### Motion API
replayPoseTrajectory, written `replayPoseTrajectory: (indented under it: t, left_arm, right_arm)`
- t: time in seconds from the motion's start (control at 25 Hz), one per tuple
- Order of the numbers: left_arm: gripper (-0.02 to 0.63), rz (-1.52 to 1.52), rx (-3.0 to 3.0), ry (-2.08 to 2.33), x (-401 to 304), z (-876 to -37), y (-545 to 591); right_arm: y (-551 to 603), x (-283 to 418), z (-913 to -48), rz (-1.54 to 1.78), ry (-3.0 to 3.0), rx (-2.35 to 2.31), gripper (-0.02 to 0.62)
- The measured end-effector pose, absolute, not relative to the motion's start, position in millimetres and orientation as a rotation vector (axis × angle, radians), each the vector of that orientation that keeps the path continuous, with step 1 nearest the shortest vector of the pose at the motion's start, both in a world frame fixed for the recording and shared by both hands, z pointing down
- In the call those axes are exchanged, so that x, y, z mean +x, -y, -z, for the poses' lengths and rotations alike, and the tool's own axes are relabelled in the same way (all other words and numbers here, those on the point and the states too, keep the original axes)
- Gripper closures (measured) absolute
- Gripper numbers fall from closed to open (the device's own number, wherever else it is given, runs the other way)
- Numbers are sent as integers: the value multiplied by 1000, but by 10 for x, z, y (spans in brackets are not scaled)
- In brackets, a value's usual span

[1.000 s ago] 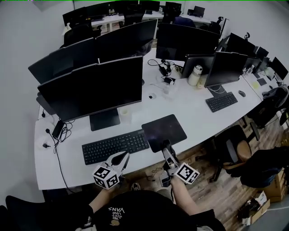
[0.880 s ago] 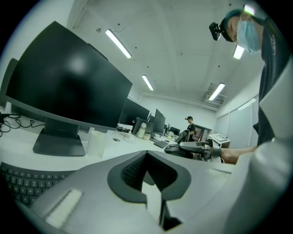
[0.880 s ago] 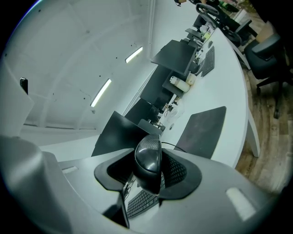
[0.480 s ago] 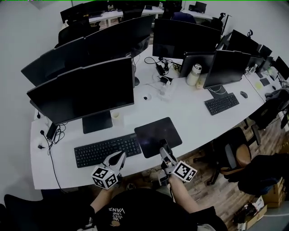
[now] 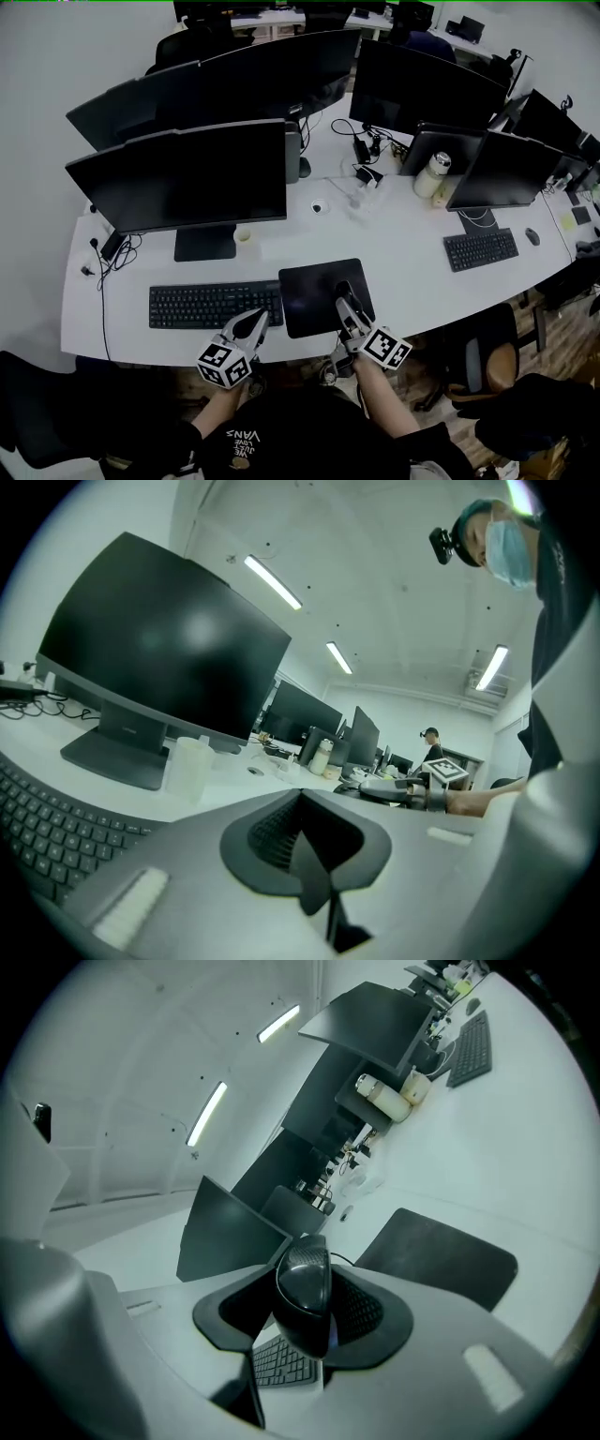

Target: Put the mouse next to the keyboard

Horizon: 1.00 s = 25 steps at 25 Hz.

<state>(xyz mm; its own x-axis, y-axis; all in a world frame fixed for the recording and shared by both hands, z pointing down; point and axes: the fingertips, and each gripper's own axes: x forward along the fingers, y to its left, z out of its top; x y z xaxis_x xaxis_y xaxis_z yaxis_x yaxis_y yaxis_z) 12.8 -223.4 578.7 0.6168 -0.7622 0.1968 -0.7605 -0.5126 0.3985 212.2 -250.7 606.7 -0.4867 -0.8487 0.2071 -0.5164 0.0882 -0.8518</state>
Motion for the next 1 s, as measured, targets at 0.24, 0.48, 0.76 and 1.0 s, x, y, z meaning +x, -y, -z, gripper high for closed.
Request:
replayPoseTrajectory:
  t: [0.24,0.48,0.76,1.0]
  left_arm:
    - [606,20,2342,1298,105,-5839,2221]
    - [606,9,2273,1384,-114,-5890,2122]
    - [604,-1,2214,1470,-437,-5903,2023]
    - [606,-3,2179,1508,-640,-5904,1952]
  right_arm:
    - [2792,1988,-6208,1399,-2120,-1296,414]
    - [3013,1615,-6410,1475,-2171,-1240,414]
    - [3155,1257,-6693,1563,-2173,-1246,414]
    - [3200,1040,-6846,1629,-2158,-1254,414]
